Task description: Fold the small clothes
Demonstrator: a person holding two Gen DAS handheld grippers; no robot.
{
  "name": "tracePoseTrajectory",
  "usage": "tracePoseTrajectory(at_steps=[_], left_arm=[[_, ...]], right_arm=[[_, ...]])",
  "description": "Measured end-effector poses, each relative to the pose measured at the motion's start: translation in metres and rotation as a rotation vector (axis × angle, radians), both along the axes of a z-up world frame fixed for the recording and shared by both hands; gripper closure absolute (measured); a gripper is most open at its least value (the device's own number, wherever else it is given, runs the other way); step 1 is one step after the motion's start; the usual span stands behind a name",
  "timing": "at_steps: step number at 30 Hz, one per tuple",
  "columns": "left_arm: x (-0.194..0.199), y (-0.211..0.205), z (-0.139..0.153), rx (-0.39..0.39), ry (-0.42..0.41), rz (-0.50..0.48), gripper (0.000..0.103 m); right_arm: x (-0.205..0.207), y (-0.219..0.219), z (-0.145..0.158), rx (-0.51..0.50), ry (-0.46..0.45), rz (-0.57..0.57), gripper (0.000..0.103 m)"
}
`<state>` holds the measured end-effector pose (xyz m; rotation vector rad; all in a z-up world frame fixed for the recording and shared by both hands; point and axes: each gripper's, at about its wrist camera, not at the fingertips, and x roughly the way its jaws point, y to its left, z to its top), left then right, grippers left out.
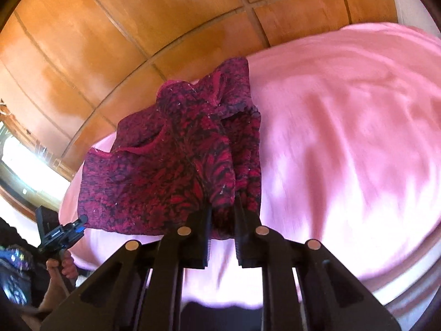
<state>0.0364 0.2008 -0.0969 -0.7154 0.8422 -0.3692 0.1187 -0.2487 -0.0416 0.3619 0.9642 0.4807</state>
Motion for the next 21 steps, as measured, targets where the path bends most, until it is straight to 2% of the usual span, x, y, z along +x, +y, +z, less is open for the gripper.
tracePoseTrajectory(at_steps=[2, 3, 5, 6, 7, 8, 10, 14, 18, 21], left_arm=[[-0.021, -0.010, -0.006, 0.041, 0.027, -0.010, 0.080], [-0.025, -0.013, -0.006, 0.053, 0.029, -0.011, 0.077], [-0.030, -0.014, -0.001, 0.099, 0.024, 0.015, 0.069], [-0.027, -0.013, 0.002, 0.112, 0.016, 0.025, 0.055], [-0.023, -0.011, 0.009, 0.135, 0.004, 0.031, 0.040], [-0.017, -0.010, 0.015, 0.160, -0.006, 0.037, 0.038], [-0.012, -0.012, 0.035, 0.250, -0.061, 0.034, 0.038], [0.018, -0.032, 0.064, 0.441, -0.167, -0.019, 0.038], [0.046, -0.052, 0.065, 0.551, -0.195, -0.074, 0.039], [0.067, -0.065, 0.060, 0.565, -0.189, -0.125, 0.050]], right_arm=[[-0.015, -0.007, -0.013, -0.020, 0.058, -0.002, 0.090], [-0.021, -0.009, -0.022, -0.028, 0.091, 0.001, 0.090], [-0.024, -0.008, -0.029, -0.055, 0.102, -0.002, 0.086], [-0.021, -0.006, -0.030, -0.054, 0.109, -0.001, 0.081], [-0.017, -0.003, -0.027, -0.081, 0.095, -0.015, 0.071], [-0.013, -0.001, -0.021, -0.108, 0.066, -0.027, 0.064], [-0.006, 0.007, -0.008, -0.140, 0.003, -0.023, 0.060], [0.008, 0.034, 0.022, -0.234, -0.152, -0.013, 0.060], [0.020, 0.064, 0.033, -0.301, -0.269, 0.024, 0.062], [0.026, 0.082, 0.030, -0.327, -0.311, 0.068, 0.064]])
